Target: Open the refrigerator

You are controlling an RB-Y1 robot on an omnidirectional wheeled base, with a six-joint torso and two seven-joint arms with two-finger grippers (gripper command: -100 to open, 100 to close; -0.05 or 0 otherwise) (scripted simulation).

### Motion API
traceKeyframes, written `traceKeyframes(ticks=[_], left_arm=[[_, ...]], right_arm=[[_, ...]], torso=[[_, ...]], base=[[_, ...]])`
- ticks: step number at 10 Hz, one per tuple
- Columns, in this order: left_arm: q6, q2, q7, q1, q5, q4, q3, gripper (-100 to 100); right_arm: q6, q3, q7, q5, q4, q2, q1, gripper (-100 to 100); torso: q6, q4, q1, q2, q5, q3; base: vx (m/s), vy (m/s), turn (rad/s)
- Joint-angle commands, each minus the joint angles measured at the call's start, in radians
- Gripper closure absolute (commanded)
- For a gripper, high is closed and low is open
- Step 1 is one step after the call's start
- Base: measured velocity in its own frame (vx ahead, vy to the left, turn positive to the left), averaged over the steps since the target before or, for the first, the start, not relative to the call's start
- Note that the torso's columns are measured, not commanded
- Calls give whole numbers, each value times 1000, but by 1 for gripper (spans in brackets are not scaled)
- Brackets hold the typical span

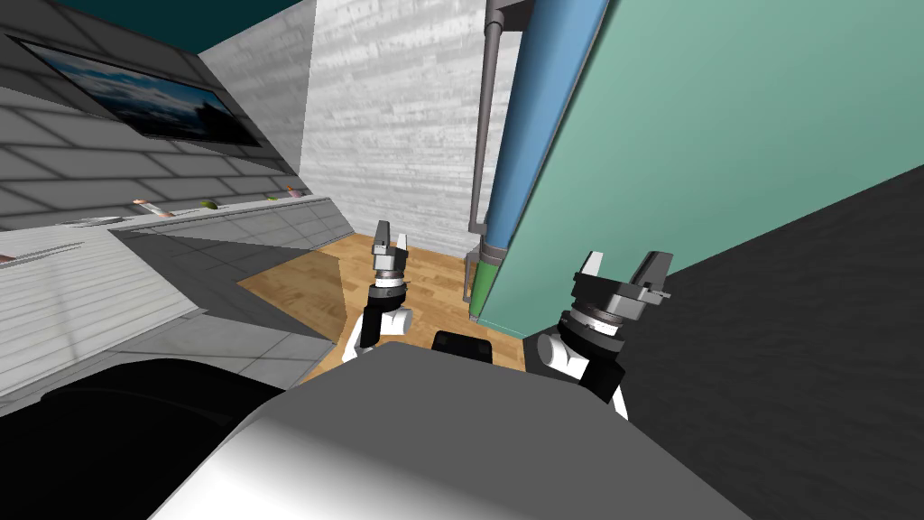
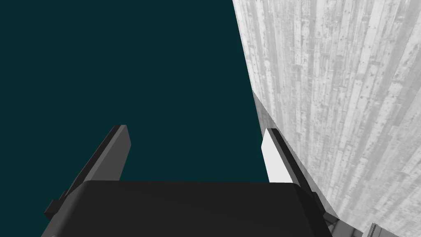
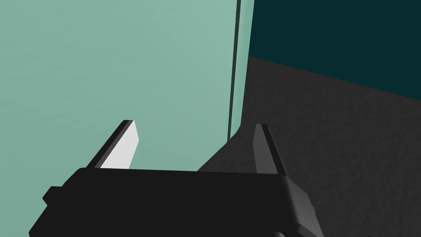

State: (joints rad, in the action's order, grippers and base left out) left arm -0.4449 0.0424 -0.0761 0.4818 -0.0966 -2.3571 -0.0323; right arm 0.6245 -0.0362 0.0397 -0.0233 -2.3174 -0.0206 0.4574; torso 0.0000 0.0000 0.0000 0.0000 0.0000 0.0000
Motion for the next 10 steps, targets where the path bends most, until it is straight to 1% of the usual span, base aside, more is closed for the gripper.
traceKeyframes(ticks=[1, 3, 9, 10], left_arm=[[0, 0, 0, 0, 0, 0, 0, 0], [0, 0, 0, 0, 0, 0, 0, 0], [0, 0, 0, 0, 0, 0, 0, 0], [0, 0, 0, 0, 0, 0, 0, 0]], right_arm=[[0, 0, 0, 0, 0, 0, 0, 0], [0, 0, 0, 0, 0, 0, 0, 0], [0, 0, 0, 0, 0, 0, 0, 0], [-6, -11, -7, 2, -4, 45, 10, -100]], torso=[[0, 41, 0, 40, 0, -82], [0, 176, 0, 175, 0, -351], [0, 617, 0, 618, 0, -1234], [0, 691, 0, 691, 0, -1382]], base=[[0, 0, 0], [0, 0, 0], [0, 0, 0], [13, 16, 21]])
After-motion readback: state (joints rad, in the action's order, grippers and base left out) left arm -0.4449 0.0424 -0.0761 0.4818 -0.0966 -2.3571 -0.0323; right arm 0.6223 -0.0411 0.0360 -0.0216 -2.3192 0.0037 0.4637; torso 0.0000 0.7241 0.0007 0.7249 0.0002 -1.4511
